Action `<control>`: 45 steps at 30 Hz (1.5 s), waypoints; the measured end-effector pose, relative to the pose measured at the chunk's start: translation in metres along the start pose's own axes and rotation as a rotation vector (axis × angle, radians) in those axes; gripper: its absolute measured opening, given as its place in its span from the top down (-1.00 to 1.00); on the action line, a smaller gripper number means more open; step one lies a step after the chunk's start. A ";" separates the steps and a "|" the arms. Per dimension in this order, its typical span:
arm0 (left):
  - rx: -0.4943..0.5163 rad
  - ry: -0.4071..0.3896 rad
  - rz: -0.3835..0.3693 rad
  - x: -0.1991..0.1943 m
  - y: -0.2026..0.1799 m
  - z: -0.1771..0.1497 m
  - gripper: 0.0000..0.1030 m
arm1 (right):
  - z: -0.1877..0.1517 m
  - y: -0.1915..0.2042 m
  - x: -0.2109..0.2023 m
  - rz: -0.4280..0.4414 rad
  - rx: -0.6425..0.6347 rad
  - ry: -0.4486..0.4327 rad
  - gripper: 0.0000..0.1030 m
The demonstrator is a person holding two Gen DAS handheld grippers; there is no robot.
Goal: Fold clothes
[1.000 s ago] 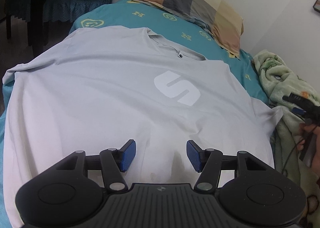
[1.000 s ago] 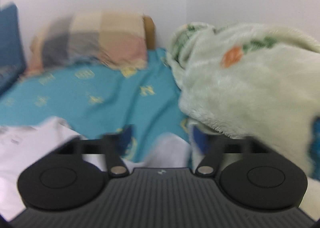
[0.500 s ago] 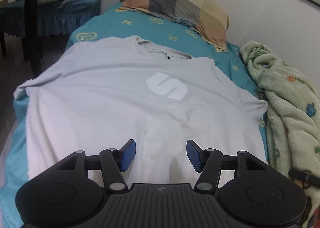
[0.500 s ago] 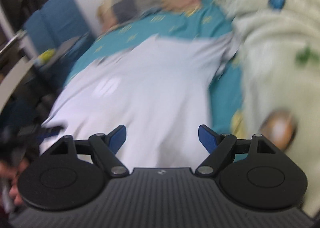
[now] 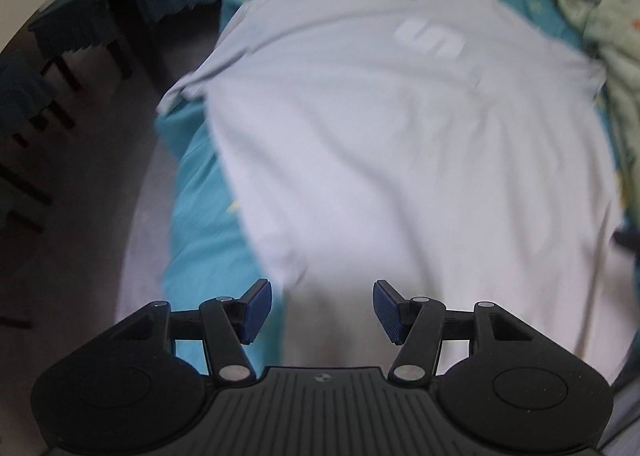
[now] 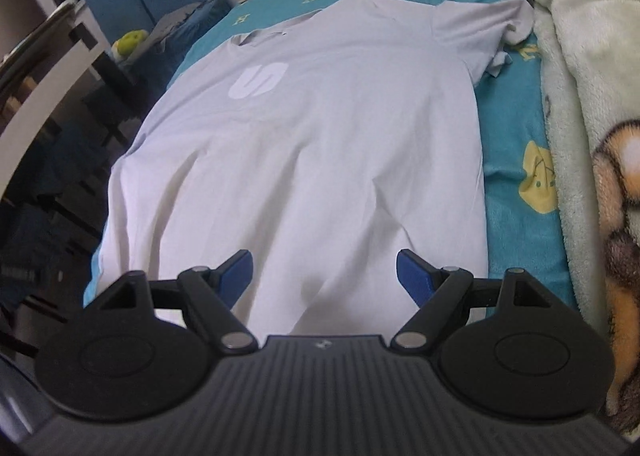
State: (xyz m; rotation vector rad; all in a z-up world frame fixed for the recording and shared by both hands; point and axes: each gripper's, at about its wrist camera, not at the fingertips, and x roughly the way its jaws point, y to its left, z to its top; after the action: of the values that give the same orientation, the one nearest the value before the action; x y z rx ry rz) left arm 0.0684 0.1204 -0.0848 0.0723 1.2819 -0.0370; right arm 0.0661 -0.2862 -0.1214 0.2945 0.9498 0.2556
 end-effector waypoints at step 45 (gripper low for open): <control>0.152 -0.006 0.109 -0.096 -0.010 -0.010 -0.04 | 0.006 -0.014 -0.003 0.037 0.055 -0.056 -0.56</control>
State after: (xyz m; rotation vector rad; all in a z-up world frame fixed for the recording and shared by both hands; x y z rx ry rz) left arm 0.0305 0.1103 0.0041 0.2720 1.2662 -0.0406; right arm 0.0706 -0.3015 -0.1206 0.3683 0.8977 0.2540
